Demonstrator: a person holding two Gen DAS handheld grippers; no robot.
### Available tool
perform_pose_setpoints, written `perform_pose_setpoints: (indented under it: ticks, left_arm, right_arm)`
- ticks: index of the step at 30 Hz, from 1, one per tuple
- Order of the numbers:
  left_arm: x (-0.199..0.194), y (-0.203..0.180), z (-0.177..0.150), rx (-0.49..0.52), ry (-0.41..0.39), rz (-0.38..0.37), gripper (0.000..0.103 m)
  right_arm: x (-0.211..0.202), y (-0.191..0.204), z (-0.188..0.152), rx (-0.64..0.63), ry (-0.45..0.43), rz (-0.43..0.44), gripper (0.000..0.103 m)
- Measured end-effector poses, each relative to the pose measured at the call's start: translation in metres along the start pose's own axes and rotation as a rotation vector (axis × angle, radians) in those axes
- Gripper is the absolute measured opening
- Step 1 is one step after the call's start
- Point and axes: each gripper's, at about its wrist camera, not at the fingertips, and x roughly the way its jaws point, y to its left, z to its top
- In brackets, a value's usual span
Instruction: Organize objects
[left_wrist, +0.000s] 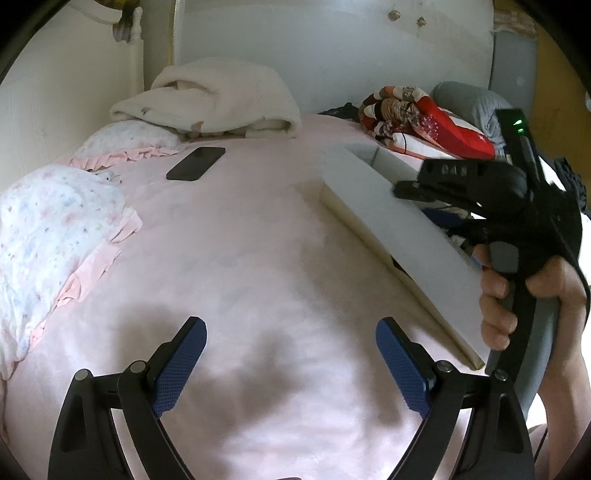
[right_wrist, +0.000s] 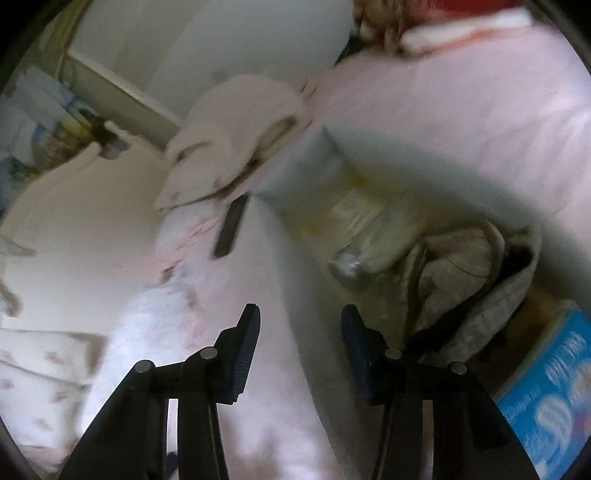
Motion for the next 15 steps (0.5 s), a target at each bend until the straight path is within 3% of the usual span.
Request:
perform_pose_setpoints:
  ticks: [3, 6, 8, 9, 11, 15]
  left_arm:
    - [0.001, 0.001, 0.002, 0.000, 0.000, -0.003, 0.093]
    - [0.003, 0.002, 0.002, 0.003, 0.000, -0.009, 0.093]
    - [0.005, 0.003, 0.002, -0.001, 0.001, -0.015, 0.093]
    - [0.006, 0.004, 0.002, -0.002, 0.003, -0.021, 0.093]
    - [0.007, 0.006, 0.002, 0.009, 0.005, -0.024, 0.093]
    - [0.003, 0.007, 0.002, 0.049, -0.012, -0.014, 0.093]
  right_arm:
    - [-0.015, 0.021, -0.009, -0.122, -0.074, -0.208, 0.049]
    - [-0.016, 0.024, -0.017, -0.132, -0.046, -0.326, 0.051]
    - [-0.008, 0.010, -0.026, -0.084, 0.068, -0.300, 0.050]
    - [-0.004, 0.005, -0.033, -0.055, 0.123, -0.233, 0.042]
    - [-0.006, 0.007, -0.041, -0.067, 0.161, -0.188, 0.035]
    - [-0.009, 0.015, -0.053, -0.106, 0.231, -0.126, 0.033]
